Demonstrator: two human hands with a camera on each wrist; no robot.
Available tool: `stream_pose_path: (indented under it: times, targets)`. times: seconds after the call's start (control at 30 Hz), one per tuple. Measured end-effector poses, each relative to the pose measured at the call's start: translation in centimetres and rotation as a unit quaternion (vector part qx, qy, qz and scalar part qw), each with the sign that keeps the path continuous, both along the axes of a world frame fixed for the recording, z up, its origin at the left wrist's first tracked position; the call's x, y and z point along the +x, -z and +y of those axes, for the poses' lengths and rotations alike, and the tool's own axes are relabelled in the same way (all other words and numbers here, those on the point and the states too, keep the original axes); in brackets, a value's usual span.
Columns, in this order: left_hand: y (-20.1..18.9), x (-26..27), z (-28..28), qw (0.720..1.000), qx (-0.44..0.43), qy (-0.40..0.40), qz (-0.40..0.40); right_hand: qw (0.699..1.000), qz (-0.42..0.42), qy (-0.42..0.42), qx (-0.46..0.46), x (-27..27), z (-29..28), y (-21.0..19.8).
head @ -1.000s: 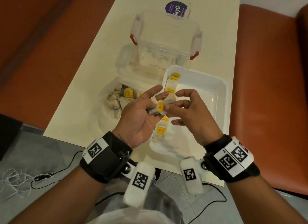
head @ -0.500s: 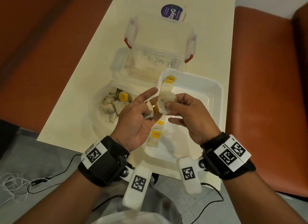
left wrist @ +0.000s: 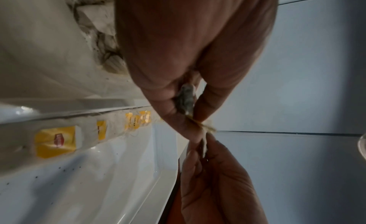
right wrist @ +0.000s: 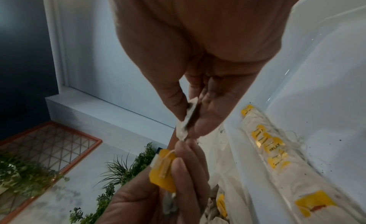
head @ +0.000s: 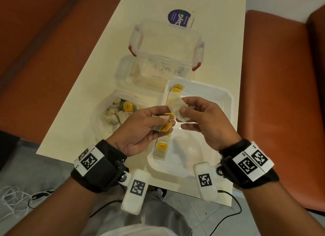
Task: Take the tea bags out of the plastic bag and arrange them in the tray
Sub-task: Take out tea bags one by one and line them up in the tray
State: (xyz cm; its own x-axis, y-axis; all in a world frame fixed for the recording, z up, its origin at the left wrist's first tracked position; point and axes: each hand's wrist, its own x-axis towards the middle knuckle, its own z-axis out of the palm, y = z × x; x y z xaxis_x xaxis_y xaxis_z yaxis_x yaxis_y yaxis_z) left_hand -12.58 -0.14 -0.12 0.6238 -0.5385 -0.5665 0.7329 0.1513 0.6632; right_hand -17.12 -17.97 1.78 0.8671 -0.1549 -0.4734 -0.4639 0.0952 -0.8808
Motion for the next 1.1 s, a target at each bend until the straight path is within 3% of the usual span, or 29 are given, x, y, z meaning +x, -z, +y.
stream_pose_path:
  times: [0.2, 0.4, 0.53, 0.77, 0.83, 0.97, 1.1]
  targets:
    - [0.5, 0.2, 0.3, 0.999, 0.035, 0.012, -0.012, 0.998, -0.001, 0.051, 0.026, 0.0, -1.3, 0.3]
    - [0.2, 0.8, -0.1, 0.999, 0.033, -0.020, 0.003, 1.000, 0.012, 0.011, 0.009, 0.0, -1.3, 0.0]
    - [-0.1, 0.7, -1.0, 0.991, 0.106, 0.018, -0.085, 1.000, 0.018, -0.003, 0.019, -0.2, -0.3, 0.2]
    - [-0.2, 1.7, -0.8, 0.944, 0.195, 0.065, -0.256, 0.999, 0.012, -0.027, -0.039, 0.0, -0.4, -0.4]
    - [-0.2, 2.1, -0.8, 0.951, 0.191, 0.063, -0.235, 0.999, 0.013, -0.036, -0.035, 0.2, -0.4, -0.6]
    - [0.0, 2.3, -1.1, 0.982, 0.144, 0.021, -0.117, 0.999, 0.034, -0.030, 0.002, 0.4, -0.2, -0.2]
    - [0.3, 1.8, -1.0, 0.990, 0.126, 0.005, -0.061, 0.999, 0.034, 0.018, 0.021, 0.7, -0.3, -0.1]
